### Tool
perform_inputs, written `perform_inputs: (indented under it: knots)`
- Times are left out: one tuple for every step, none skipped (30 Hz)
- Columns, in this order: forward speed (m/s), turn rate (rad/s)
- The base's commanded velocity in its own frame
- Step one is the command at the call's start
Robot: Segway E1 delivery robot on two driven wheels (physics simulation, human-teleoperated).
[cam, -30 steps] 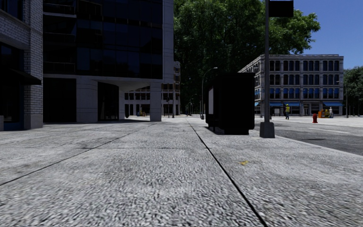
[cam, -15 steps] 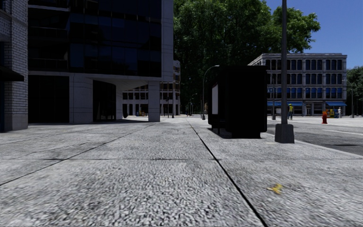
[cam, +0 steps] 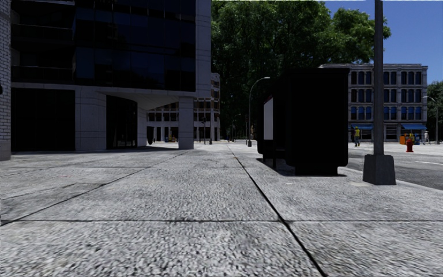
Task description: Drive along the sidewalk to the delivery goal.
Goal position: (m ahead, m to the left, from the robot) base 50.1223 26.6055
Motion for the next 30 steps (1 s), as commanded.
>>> perform_inputs:
  knots:
    - [2.00,0.00]
    - [2.00,0.00]
    - [2.00,0.00]
    - [2.00,0.00]
    - [2.00,0.00]
    - [2.00,0.00]
    - [2.00,0.00]
    - [2.00,0.00]
    - [2.00,0.00]
    - [2.00,0.00]
    - [2.00,0.00]
    - [2.00,0.00]
    - [2.00,0.00]
    - [2.00,0.00]
    - [2.00,0.00]
    - [2.00,0.00]
    - [2.00,0.00]
    - [2.00,0.00]
    - [2.00,0.00]
    - [2.00,0.00]
    - [2.00,0.00]
    - [2.00,0.00]
    - [2.00,0.00]
    - [2.00,0.00]
    - [2.00,0.00]
    - [2.00,0.00]
    - [2.00,0.00]
    - [2.00,0.00]
    - [2.00,0.00]
    - [2.00,0.00]
